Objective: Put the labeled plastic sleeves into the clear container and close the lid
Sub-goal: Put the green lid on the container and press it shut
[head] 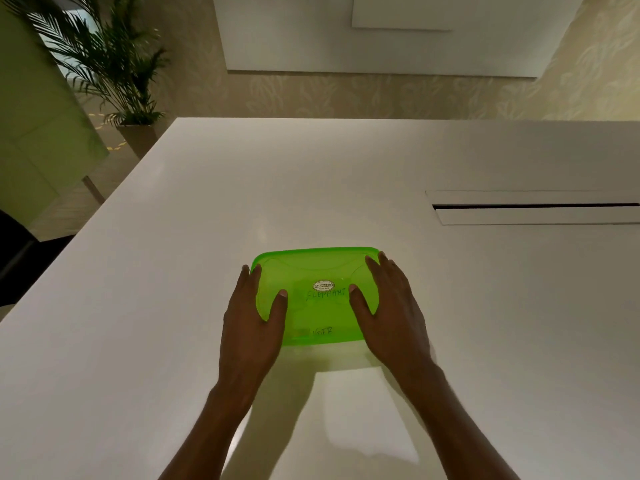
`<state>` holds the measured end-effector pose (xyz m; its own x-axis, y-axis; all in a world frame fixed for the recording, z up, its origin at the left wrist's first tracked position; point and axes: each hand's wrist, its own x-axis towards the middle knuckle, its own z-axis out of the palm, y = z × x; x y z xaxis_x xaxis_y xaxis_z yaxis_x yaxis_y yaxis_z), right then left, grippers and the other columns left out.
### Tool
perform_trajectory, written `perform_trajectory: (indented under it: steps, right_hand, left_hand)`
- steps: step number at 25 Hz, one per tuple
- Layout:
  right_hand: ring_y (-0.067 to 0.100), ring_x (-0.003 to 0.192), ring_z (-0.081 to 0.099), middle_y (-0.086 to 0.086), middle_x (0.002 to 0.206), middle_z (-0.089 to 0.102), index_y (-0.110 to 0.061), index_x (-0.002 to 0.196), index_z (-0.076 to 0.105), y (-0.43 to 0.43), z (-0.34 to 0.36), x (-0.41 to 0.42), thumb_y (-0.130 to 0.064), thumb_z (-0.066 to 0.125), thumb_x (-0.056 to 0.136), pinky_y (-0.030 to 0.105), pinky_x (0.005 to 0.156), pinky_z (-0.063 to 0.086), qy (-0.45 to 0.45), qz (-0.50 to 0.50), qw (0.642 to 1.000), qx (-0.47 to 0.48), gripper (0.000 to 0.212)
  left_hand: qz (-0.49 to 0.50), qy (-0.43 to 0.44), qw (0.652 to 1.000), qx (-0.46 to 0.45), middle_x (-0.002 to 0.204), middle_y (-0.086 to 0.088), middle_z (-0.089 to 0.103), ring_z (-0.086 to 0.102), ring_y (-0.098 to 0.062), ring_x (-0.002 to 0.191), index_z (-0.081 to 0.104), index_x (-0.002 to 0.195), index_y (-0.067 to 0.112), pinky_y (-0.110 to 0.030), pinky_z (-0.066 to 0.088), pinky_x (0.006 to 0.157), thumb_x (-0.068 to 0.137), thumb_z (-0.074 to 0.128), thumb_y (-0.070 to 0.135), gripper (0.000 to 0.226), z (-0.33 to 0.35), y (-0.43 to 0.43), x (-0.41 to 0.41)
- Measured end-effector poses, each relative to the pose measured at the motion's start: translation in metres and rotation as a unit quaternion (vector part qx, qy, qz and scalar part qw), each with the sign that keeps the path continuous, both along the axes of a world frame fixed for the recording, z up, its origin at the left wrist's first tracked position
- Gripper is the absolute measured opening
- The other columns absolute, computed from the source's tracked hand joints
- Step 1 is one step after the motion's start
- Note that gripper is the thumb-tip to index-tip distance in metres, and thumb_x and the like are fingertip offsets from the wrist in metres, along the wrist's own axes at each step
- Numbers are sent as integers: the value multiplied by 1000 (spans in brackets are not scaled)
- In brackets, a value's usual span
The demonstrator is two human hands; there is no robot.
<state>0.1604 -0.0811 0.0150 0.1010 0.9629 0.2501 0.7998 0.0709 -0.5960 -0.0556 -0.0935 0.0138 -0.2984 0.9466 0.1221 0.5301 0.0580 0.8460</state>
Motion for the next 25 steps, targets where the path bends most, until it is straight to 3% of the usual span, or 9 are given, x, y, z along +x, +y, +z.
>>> perform_trajectory:
  steps: [4, 9, 16, 25]
  right_hand:
    - [20, 155, 28, 1, 167, 32, -25, 154, 45, -3, -1, -10, -60, 36, 95, 39, 122, 33, -65, -11, 998, 12, 69]
    - [19, 154, 30, 2, 164, 38, -27, 149, 53, 0, -3, -14, -52, 43, 96, 39, 120, 36, -87, -26, 996, 15, 60]
    - [18, 156, 26, 2, 166, 35, -26, 151, 50, 40, -1, -14, -49, 48, 97, 36, 120, 34, -102, -24, 994, 1, 58]
    - [20, 156, 26, 4, 165, 37, -24, 150, 52, 112, 2, -16, -44, 48, 100, 39, 119, 36, -91, -32, 995, 0, 55]
  left_hand:
    - [3, 59, 998, 8, 174, 1, 21, 25, -17, 159, 37, 161, 16, -36, 28, 125, 102, 61, 35, 66, -4, -4, 9]
    - [12, 80, 997, 10, 172, 2, 27, 33, -18, 155, 42, 159, 14, -27, 27, 116, 101, 62, 37, 66, -9, 5, 8]
    - [-6, 83, 996, 10, 171, -2, 28, 33, -20, 155, 42, 158, 11, -24, 25, 115, 101, 62, 37, 66, -5, 48, 4]
    - [-6, 77, 997, 19, 170, -8, 31, 36, -24, 154, 45, 156, 5, -34, 33, 120, 101, 62, 36, 65, -2, 120, 6]
